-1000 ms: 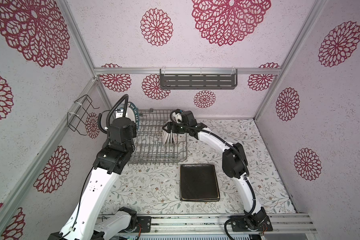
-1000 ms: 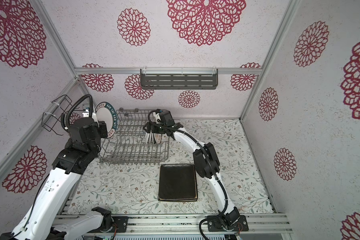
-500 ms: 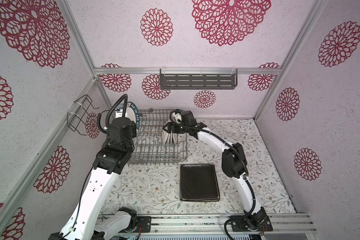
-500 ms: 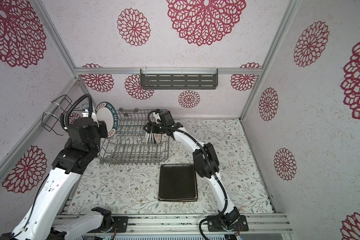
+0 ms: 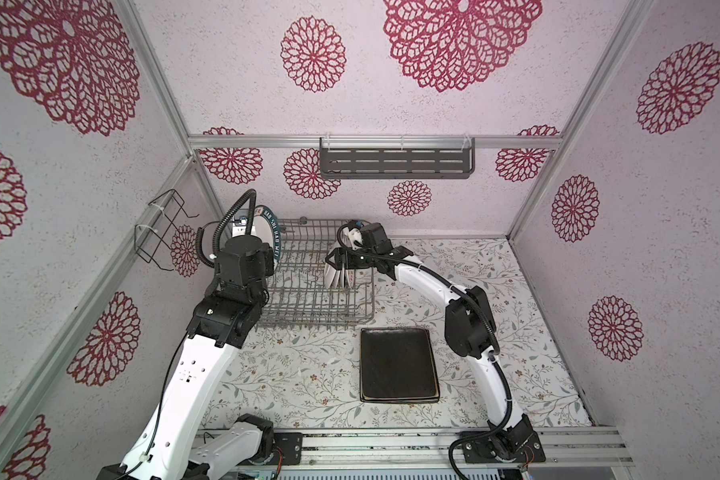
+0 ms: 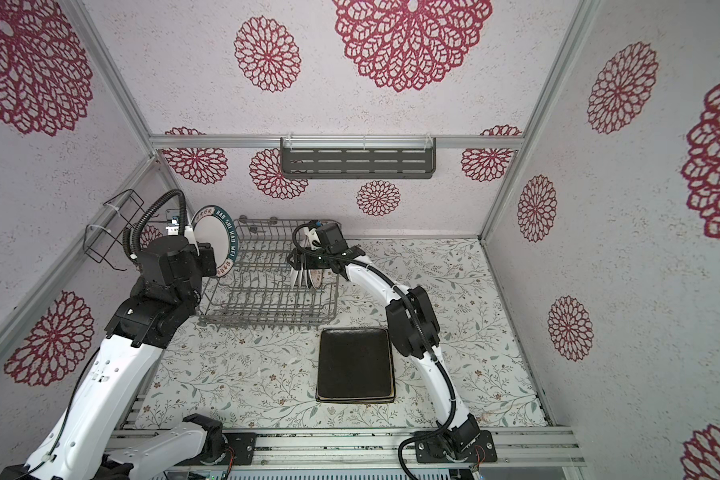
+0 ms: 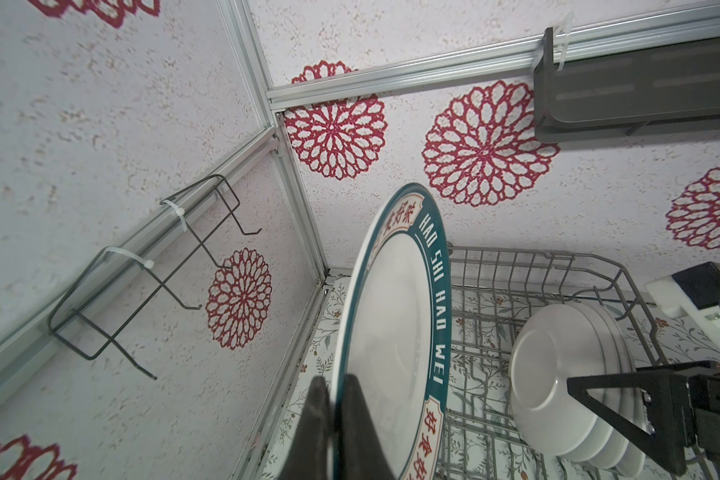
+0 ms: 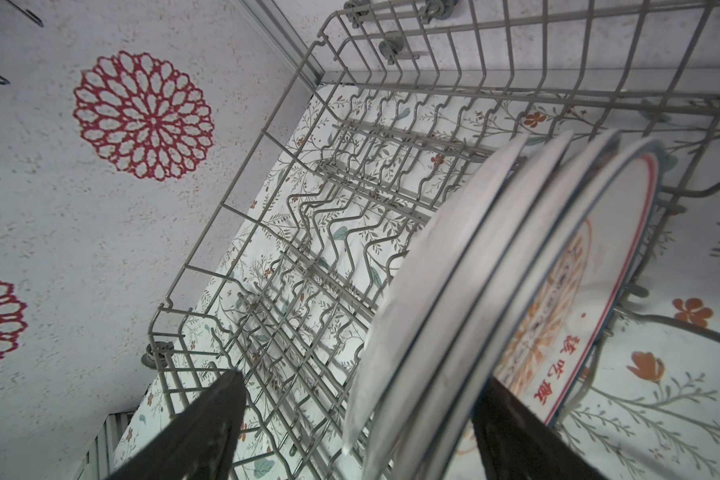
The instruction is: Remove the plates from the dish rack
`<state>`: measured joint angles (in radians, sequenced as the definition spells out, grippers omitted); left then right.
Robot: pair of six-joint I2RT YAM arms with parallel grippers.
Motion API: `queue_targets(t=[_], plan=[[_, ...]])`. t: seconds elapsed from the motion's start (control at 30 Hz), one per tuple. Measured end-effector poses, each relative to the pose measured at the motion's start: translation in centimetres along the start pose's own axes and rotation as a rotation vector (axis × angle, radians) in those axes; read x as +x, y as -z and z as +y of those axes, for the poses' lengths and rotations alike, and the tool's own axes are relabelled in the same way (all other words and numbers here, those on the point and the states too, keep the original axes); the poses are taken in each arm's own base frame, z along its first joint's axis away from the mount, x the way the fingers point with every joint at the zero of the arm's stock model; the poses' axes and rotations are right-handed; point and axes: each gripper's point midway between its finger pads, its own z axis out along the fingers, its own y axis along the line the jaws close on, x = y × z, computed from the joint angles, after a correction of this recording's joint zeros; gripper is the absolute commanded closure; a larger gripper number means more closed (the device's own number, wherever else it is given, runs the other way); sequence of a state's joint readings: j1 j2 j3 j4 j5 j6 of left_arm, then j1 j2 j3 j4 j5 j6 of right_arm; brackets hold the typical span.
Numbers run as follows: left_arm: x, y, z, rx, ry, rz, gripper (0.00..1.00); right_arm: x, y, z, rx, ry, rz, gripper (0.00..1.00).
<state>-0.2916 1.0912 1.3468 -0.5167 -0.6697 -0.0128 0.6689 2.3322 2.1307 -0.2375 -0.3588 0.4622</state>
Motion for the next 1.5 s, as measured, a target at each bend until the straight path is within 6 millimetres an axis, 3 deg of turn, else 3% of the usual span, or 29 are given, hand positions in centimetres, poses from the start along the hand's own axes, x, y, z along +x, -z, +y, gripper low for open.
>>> queue_targets(t=[0.4, 0.97, 1.27, 1.5], plan=[[0.0, 0.0, -0.2, 0.009, 0.006, 0.001, 1.0, 1.0, 0.5, -0.7, 0.035, -0.006, 0.013, 0.09], [-0.2, 0.2, -1.1, 0.076, 0.032, -0.002, 1.0, -0.5, 5.4, -0.4, 0.08, 0.056, -0.048, 0.03], [-0.8, 1.3, -3.0, 0.227, 0.105, -0.017, 1.0, -0.6, 10.0, 0.3, 0.047, 0.083, -0.115, 0.03], [-1.6, 2.4, -4.7, 0.354, 0.188, -0.033, 1.0, -2.2, 14.0, 2.6, -0.056, 0.129, -0.216, 0.03]])
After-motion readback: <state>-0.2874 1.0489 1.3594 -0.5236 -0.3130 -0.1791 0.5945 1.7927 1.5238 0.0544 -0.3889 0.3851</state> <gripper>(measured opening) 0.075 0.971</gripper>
